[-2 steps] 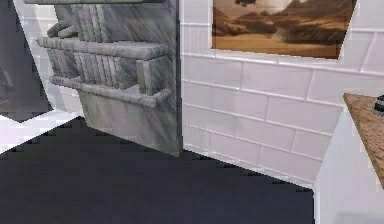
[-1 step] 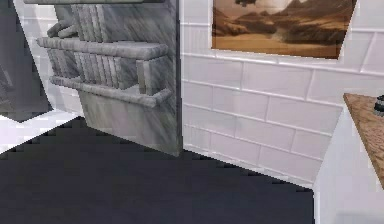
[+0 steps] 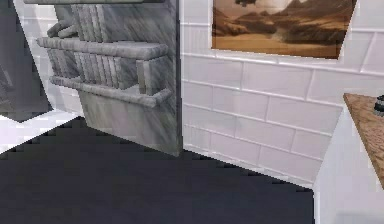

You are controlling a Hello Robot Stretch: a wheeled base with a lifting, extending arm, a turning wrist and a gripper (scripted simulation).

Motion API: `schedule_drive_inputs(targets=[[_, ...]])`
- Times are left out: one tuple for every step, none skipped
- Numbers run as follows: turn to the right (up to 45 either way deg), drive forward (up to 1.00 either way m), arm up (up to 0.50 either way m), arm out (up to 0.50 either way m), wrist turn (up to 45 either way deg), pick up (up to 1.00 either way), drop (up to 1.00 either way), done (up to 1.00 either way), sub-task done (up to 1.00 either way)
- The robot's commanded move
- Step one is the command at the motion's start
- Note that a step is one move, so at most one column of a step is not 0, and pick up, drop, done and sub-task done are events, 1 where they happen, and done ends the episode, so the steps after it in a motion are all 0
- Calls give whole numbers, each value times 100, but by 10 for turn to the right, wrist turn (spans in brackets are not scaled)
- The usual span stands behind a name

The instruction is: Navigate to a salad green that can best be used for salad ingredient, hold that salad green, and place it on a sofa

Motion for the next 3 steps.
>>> schedule_drive_inputs(targets=[[0, 0, 0, 0, -450, 0, 0, 0, 0], [0, 0, 0, 0, -30, 0, 0, 0, 0], [0, 0, 0, -46, 0, 0, 0, 0, 0]])
